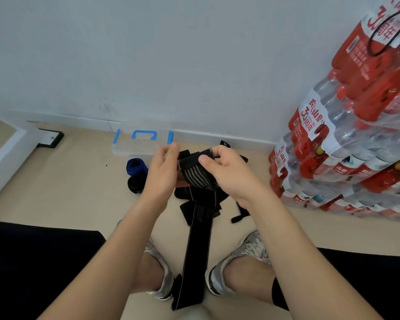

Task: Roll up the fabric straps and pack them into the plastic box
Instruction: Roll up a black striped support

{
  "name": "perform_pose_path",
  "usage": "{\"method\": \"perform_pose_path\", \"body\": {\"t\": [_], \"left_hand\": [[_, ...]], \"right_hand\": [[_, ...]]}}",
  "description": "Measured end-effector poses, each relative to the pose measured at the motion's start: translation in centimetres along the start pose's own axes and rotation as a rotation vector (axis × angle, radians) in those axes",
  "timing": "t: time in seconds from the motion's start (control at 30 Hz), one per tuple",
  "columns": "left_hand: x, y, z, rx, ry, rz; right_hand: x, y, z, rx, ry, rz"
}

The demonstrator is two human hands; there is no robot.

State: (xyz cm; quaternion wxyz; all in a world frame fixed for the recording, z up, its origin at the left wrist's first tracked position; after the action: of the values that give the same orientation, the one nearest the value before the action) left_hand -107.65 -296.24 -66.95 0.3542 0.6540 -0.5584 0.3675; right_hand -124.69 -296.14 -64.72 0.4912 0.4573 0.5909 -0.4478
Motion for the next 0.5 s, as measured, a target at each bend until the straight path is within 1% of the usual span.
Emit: {"method": "perform_pose_path", "body": {"t": [0.07,0.13,0.2,0.3,0.37,0.43,0.5], "left_hand": [[2.4,0.6,-1.2,-0.083,0.137,0.065],[4.0,0.4,-2.0,-0.101,0.255,0.158],[4.9,0.2,-2.4,-0.132,0.314,0.267],[6.0,0.5,-3.1,-0.245,0.383,0.386],[6.8,0.5,-3.5,-0.231,0.457,0.449],[7.4,0.4,-3.8,-0.181,0.517,0.51],[7.3,0.4,-3.9,-0.14,0.557,0.586]], "right_hand": [[-0.7,0.2,-0.1,0.057,-0.06,0.048],[-1.5,0.1,-0.2,0.078,-0.113,0.076],[-2.3,-0.4,-0.4,0.071,-0.15,0.042],[-3.6,-1.6,-0.7,0.123,-0.2,0.008],[-4.5,-2.3,-0.9,0.207,-0.242,-0.053],[-5.2,-2.9,-1.0,0.283,-0.305,-0.156],[-6.0,-3.1,-1.1,0.287,-0.41,-0.255]]}}
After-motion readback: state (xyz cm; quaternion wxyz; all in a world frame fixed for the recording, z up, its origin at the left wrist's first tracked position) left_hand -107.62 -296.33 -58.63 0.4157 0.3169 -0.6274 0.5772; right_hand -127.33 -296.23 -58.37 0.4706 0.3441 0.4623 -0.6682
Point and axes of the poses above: each hand's wrist, its own z-axis towards the middle knuckle, its own y-axis out of the palm, x = y × z, the point moved 6 cm from there along z, towards the middle knuckle, and after that the axes turned 11 degrees about -y, right-handed, at the moved point
